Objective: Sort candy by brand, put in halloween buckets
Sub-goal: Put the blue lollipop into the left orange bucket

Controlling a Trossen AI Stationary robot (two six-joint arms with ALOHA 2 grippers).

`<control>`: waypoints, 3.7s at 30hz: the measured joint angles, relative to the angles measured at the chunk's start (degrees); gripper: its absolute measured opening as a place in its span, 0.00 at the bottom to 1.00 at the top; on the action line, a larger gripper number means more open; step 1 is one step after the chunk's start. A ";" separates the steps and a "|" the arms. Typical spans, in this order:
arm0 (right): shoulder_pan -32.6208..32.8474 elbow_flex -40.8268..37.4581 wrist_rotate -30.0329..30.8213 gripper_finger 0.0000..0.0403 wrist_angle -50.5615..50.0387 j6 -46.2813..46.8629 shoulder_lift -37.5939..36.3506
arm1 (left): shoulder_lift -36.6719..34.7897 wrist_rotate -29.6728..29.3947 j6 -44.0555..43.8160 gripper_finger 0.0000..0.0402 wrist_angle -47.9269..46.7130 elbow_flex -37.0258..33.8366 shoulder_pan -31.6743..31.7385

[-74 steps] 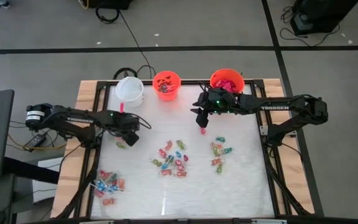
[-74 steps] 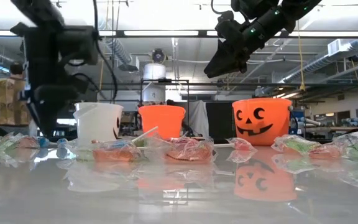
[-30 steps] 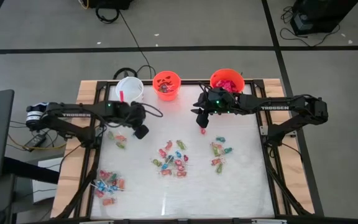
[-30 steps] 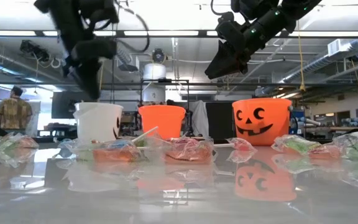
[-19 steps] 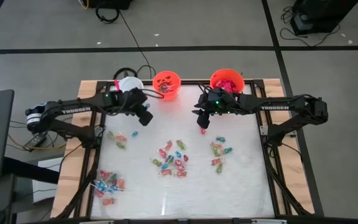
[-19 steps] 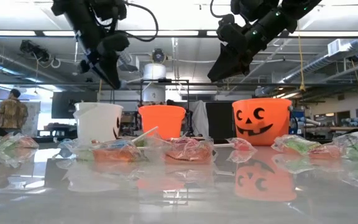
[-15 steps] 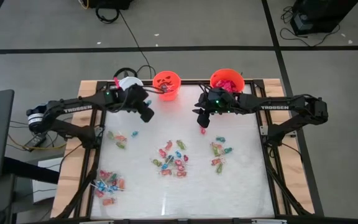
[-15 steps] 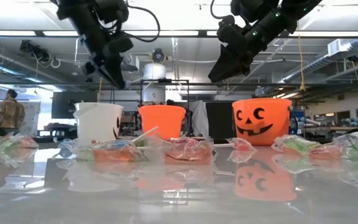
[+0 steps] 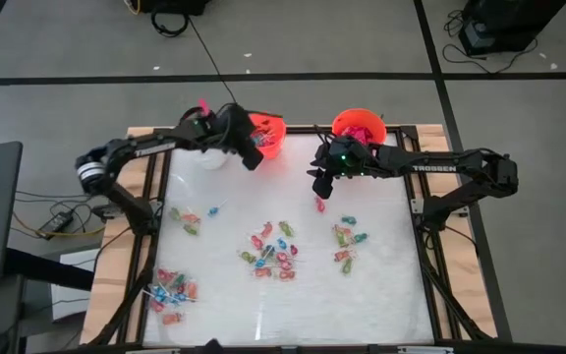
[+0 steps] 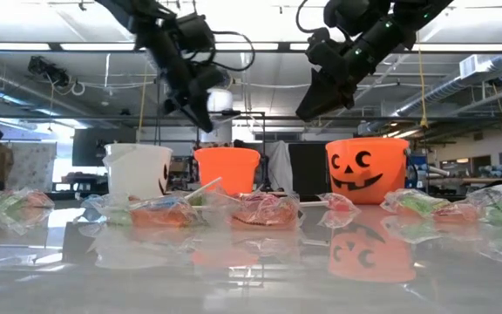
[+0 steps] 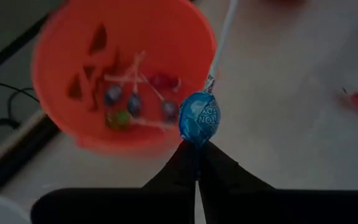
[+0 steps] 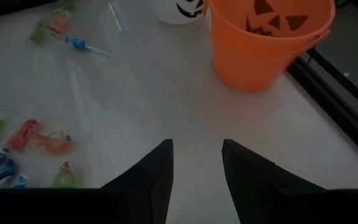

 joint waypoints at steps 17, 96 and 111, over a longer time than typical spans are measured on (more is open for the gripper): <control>-0.11 0.00 -0.20 0.37 -2.03 0.13 0.00 | 10.45 -5.36 2.76 0.25 -3.34 13.52 3.57; 0.32 0.00 -0.14 0.37 3.35 2.62 0.00 | -4.32 -4.72 7.08 0.05 -4.78 -0.80 -6.28; 0.52 0.00 2.90 0.37 3.90 1.61 0.00 | 13.73 -0.13 13.99 0.27 -9.09 17.83 4.83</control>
